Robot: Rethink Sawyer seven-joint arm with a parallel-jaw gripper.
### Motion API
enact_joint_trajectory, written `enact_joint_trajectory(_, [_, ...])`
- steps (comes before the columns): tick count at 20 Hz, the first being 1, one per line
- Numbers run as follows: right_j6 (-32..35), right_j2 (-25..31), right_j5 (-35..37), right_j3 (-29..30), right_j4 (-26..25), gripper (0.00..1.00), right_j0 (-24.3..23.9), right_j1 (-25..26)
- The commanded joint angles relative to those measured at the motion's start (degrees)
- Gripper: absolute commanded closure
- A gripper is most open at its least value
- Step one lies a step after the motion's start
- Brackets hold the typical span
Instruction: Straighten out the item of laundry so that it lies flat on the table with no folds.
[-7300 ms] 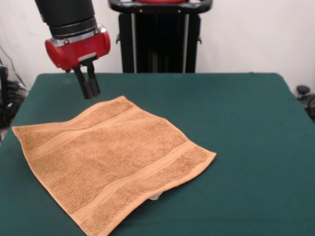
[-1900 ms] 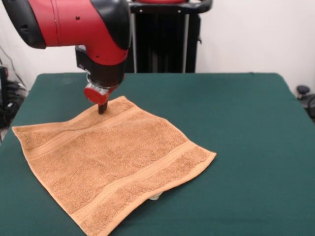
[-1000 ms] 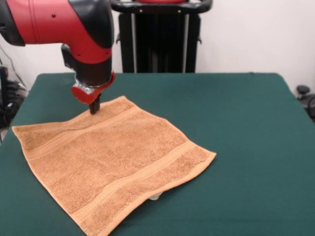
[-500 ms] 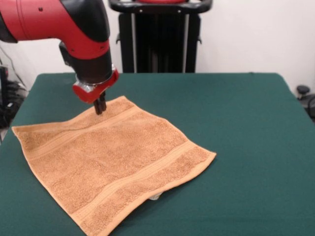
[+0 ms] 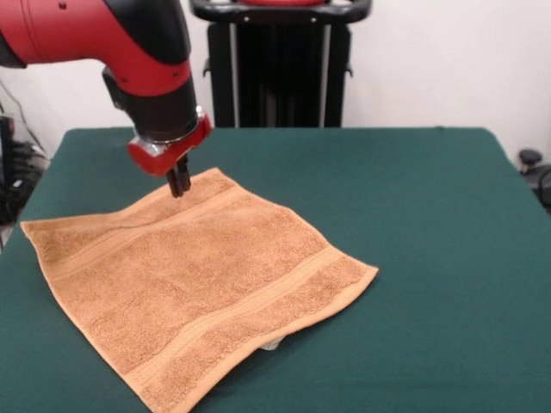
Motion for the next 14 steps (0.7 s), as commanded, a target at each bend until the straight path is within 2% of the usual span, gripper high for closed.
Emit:
enact_joint_trajectory(1, [-6.9, 2.2, -2.4, 1.3, -1.8, 1.0, 3.7, 3.2])
enact_joint_trajectory(6, [-6.4, 1.8, -3.2, 0.8, -2.5, 1.0, 4.1, 3.7])
enact_joint_trajectory(14, [-5.3, -1.3, -3.8, -2.4, -7.8, 1.0, 6.6, 5.7])
